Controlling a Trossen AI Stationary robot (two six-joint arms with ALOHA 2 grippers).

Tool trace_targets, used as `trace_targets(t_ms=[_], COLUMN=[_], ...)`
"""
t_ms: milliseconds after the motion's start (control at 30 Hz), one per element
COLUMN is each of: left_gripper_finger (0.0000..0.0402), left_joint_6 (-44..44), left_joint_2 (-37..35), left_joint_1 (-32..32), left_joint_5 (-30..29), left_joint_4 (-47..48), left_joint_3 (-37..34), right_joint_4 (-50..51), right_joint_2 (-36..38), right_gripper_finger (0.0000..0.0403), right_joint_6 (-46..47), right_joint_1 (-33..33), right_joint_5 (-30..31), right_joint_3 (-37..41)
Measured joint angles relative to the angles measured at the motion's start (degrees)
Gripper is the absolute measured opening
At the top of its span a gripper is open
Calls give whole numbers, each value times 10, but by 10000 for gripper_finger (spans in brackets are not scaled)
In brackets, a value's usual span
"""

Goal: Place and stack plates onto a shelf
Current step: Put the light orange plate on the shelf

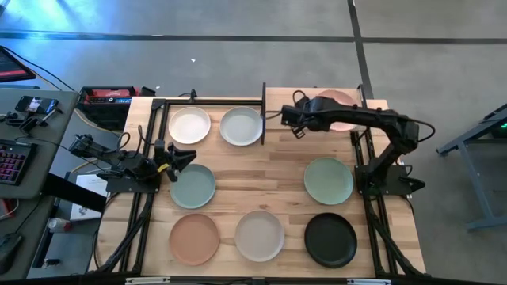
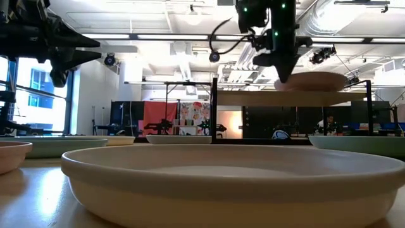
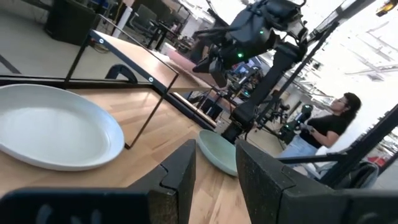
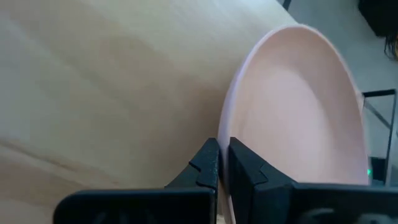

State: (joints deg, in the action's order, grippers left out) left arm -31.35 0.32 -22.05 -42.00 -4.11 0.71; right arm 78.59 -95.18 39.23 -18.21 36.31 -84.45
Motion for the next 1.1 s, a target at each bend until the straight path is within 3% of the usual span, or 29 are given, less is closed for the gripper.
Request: trace_targets(t_ms=[500,1100], left_gripper_finger=[102,102], left_joint_6=[-1,0], left_joint_2=[0,0], left_joint_1=[0,0], left_joint_5=[-6,-6], left_joint_4=[0,0], left_joint_3=[0,0], right_joint_4=[-39,-37], right_joint_2=[0,0], right_gripper_finger=[0,0], right_joint_6=[-69,-69], right_joint_1=[-90,-100], right_joint_5=[-100,-120], right_joint_3=[0,0])
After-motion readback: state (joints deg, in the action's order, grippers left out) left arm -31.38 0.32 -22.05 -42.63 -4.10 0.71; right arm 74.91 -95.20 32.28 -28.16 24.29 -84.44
